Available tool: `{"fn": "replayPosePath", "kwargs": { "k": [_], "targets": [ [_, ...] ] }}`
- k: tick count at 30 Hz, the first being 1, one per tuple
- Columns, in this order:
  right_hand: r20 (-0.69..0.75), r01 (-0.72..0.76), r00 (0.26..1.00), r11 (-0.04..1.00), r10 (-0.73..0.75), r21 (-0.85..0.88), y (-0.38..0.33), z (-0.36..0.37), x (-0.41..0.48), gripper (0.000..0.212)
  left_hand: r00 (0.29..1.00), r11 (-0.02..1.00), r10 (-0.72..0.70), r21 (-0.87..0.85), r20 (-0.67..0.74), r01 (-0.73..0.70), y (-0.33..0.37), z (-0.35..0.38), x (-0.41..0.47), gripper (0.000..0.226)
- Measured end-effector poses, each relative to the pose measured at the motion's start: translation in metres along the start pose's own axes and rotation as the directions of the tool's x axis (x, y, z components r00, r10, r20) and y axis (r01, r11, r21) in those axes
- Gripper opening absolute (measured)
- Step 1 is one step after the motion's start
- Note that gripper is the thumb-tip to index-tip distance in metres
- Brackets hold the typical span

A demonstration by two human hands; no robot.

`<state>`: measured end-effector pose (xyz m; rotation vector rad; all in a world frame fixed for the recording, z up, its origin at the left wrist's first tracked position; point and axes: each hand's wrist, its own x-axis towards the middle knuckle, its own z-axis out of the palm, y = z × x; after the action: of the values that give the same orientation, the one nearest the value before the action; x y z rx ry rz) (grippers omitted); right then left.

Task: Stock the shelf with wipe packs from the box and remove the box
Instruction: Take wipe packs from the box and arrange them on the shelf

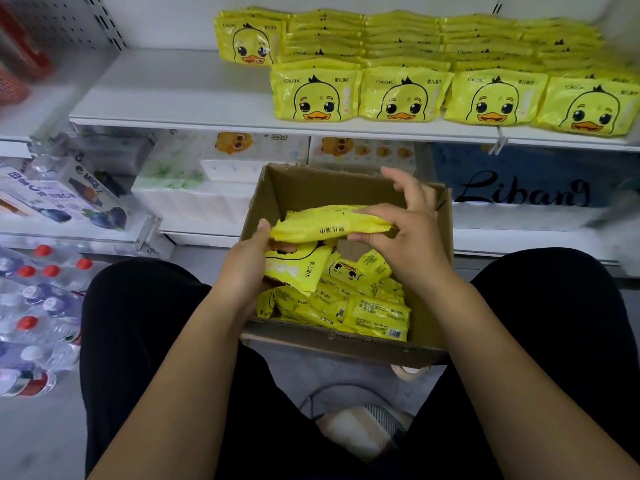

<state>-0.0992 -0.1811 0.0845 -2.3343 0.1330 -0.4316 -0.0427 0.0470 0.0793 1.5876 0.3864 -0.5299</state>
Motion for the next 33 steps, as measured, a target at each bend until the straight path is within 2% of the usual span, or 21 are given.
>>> {"fn": "replayPosePath", "kwargs": {
  "k": [1,3,6,9,12,15,17,21,23,26,30,33],
  "targets": [
    [0.035,-0.008,0.999,0.998,0.006,0.06,0.0,-0.001,0.002,0.023,1.0,0.999,-0.009,0.048,0.015,0.008,-0.002,-0.003,0.002,0.07],
    [0.105,-0.133,0.988,0.958,0.109,0.256,-0.002,-0.002,0.002,0.022,1.0,0.984,-0.004,0.177,0.015,0.001,-0.004,-0.007,0.004,0.088],
    [0.106,-0.274,0.962,0.876,0.253,0.397,-0.001,-0.002,-0.002,0.033,0.997,0.948,0.068,0.313,-0.028,-0.056,-0.001,-0.006,-0.004,0.082],
    [0.149,-0.407,0.91,0.761,0.387,0.505,-0.001,0.002,-0.004,0.042,0.995,0.942,0.096,0.321,0.029,-0.1,0.0,-0.002,-0.011,0.074],
    [0.241,-0.497,0.86,0.633,0.449,0.593,-0.006,0.007,-0.002,0.058,0.988,0.941,0.121,0.305,0.094,-0.144,0.001,-0.001,-0.009,0.065],
    [0.33,-0.562,0.814,0.507,0.478,0.654,-0.011,0.01,0.005,0.044,0.98,0.956,0.146,0.237,0.135,-0.174,0.006,0.001,0.0,0.084],
    [0.356,-0.579,0.801,0.473,0.481,0.663,-0.016,0.011,0.011,0.033,0.975,0.958,0.18,0.204,0.129,-0.204,0.018,0.002,0.009,0.065],
    [0.283,-0.494,0.868,0.641,0.409,0.588,-0.019,0.008,0.036,0.038,0.948,0.951,0.236,0.15,0.215,-0.271,0.058,-0.002,0.023,0.03],
    [0.311,-0.435,0.897,0.754,0.314,0.493,-0.025,0.002,0.055,0.038,0.929,0.94,0.259,0.15,0.265,-0.305,0.077,-0.007,0.034,0.038],
    [0.379,-0.35,0.898,0.882,0.221,0.316,-0.037,-0.004,0.088,0.032,0.905,0.922,0.284,0.17,0.318,-0.349,0.1,-0.011,0.052,0.037],
    [0.412,-0.281,0.895,0.933,0.17,0.225,-0.051,0.009,0.13,0.037,0.879,0.895,0.338,0.175,0.335,-0.411,0.12,-0.019,0.075,0.033],
    [0.396,-0.273,0.903,0.935,0.167,0.228,-0.062,0.026,0.16,0.048,0.891,0.905,0.384,0.092,0.242,-0.415,0.125,-0.033,0.094,0.032]
  ]
}}
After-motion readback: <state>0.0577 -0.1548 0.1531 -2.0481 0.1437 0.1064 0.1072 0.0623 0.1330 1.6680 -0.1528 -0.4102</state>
